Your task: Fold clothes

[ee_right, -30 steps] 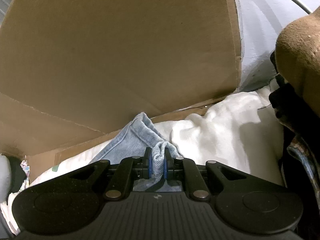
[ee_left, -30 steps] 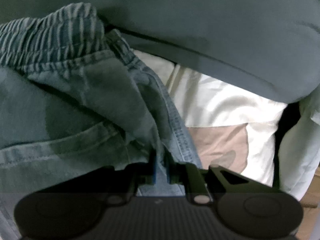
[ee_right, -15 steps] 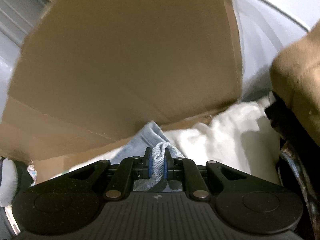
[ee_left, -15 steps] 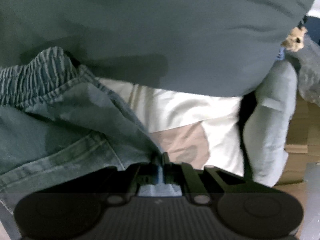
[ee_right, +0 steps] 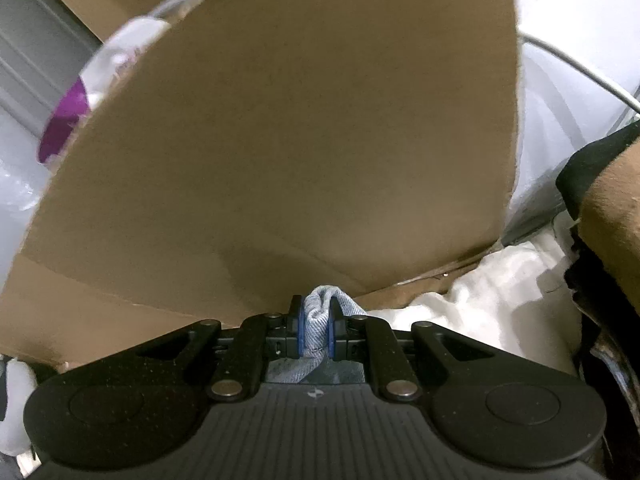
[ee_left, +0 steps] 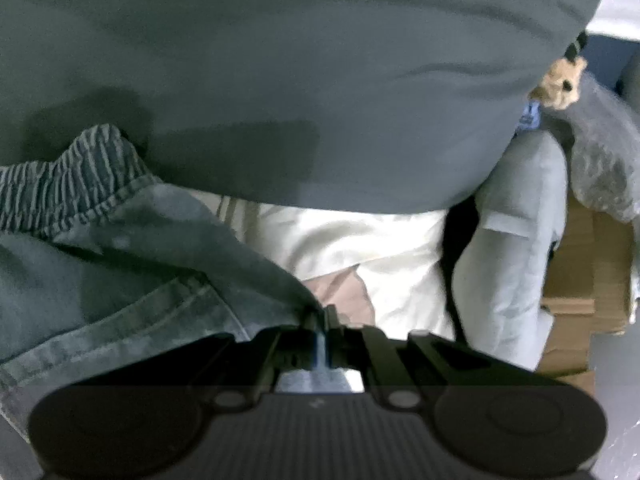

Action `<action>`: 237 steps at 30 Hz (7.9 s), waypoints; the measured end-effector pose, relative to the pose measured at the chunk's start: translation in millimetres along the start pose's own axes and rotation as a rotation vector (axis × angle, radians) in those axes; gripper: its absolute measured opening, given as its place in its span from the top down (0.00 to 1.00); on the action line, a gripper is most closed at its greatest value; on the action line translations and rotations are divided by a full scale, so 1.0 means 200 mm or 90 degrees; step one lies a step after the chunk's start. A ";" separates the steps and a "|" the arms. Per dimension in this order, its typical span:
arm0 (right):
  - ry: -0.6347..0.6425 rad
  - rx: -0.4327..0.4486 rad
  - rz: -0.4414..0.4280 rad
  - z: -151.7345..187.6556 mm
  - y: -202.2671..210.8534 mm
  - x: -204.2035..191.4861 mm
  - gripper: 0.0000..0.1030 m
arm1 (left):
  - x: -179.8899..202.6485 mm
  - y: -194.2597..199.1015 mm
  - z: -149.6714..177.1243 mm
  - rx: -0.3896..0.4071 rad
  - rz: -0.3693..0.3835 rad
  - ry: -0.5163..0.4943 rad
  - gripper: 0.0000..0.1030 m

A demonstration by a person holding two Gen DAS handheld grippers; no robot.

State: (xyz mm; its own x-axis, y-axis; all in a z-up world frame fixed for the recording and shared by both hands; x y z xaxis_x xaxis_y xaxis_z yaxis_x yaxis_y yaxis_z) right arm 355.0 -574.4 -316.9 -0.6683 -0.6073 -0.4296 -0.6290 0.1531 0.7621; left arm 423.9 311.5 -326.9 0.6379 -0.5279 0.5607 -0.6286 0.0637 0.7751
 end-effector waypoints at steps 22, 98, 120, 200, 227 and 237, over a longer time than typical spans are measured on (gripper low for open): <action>-0.013 0.039 -0.041 0.11 0.24 -0.01 0.60 | 0.12 0.06 0.20 -0.078 0.030 -0.168 0.57; -0.061 -0.069 -0.137 0.64 0.53 0.50 0.54 | 0.15 0.61 1.95 -0.279 0.217 -0.831 0.16; 0.119 -0.105 -0.160 0.75 0.50 0.26 0.54 | 0.18 0.59 2.09 -0.175 0.264 -0.958 0.89; 0.376 -0.180 -0.115 1.01 0.44 0.02 0.54 | -0.48 0.70 1.38 -0.032 -0.033 -0.664 0.23; 0.376 -0.188 -0.109 1.01 0.42 0.04 0.54 | -0.53 0.74 1.33 0.022 -0.026 -0.611 0.26; 0.380 -0.193 -0.107 1.02 0.41 0.03 0.54 | -0.47 0.74 1.27 0.081 -0.014 -0.508 0.25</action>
State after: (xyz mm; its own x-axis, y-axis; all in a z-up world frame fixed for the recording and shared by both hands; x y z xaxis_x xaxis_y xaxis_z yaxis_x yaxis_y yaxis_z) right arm 217.5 -406.0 -356.0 -0.1833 -0.9423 -0.2801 -0.5081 -0.1531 0.8476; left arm 158.2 154.3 -338.9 0.1707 -0.9766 0.1312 -0.6956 -0.0251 0.7180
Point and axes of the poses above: each gripper's, at about its wrist camera, not at the fingertips, and y roughly against the way its jaws point, x to its right, z to its underside, the point moved 1 cm from there along -y, roughly the way its jaws point, and after that the axes turned 3 degrees about y, right-handed, at the moved point
